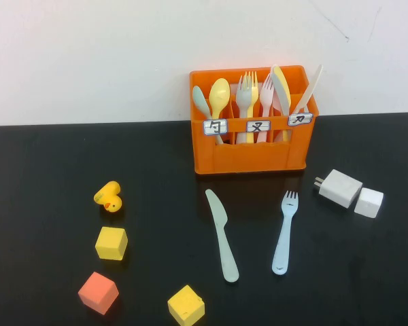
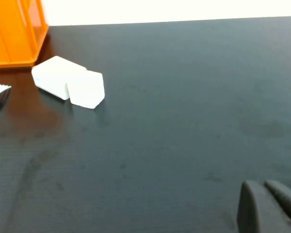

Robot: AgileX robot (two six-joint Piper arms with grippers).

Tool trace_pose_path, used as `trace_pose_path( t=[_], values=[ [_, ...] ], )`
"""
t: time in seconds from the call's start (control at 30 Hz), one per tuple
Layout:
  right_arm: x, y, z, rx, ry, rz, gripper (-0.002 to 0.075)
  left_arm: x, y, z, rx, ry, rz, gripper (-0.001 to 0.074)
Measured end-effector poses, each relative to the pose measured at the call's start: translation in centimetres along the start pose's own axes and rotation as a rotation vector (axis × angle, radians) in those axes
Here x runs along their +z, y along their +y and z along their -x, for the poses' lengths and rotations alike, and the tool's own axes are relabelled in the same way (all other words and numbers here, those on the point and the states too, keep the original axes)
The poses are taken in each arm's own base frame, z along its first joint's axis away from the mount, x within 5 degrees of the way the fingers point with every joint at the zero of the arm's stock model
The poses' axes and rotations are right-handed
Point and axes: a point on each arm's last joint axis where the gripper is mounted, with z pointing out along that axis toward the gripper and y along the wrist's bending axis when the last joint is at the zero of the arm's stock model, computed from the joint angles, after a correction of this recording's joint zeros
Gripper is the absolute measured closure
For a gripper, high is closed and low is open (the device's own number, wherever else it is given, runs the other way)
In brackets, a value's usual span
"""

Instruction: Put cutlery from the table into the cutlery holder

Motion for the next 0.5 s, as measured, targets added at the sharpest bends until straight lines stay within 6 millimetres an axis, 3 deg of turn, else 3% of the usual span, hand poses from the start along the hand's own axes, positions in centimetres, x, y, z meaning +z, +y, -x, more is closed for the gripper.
trace_pose_path(
  t=[0.5],
  values=[
    [0.0, 0.0, 0.0, 0.0, 0.0, 0.0, 0.0728, 0.0, 0.02, 0.0, 0.005, -0.001, 0.002, 0.0737]
  ],
)
